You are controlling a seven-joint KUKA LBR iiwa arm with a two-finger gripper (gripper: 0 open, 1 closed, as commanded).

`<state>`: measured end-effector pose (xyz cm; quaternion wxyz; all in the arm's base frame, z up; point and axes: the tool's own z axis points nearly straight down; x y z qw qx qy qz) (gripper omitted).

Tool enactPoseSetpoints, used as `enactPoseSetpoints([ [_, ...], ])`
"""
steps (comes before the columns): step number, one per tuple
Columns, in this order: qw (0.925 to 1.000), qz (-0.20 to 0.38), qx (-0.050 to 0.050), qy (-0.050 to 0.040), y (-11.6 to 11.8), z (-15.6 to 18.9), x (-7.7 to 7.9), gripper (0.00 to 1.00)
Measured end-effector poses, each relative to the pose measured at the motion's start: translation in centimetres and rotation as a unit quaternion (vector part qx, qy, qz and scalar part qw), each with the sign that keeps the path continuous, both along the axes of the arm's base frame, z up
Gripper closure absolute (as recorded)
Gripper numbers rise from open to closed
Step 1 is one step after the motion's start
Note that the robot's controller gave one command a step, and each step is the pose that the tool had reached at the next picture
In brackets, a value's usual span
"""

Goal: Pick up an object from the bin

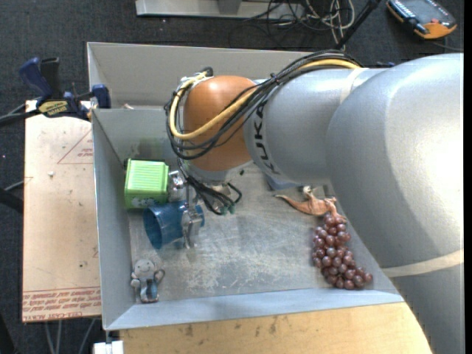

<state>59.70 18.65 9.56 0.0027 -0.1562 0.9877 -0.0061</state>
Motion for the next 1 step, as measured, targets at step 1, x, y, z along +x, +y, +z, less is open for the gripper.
enactPoseSetpoints([
  [1, 1.0, 0.0, 0.004, 0.0024, 0.2, 0.94, -0.09, 1.0],
])
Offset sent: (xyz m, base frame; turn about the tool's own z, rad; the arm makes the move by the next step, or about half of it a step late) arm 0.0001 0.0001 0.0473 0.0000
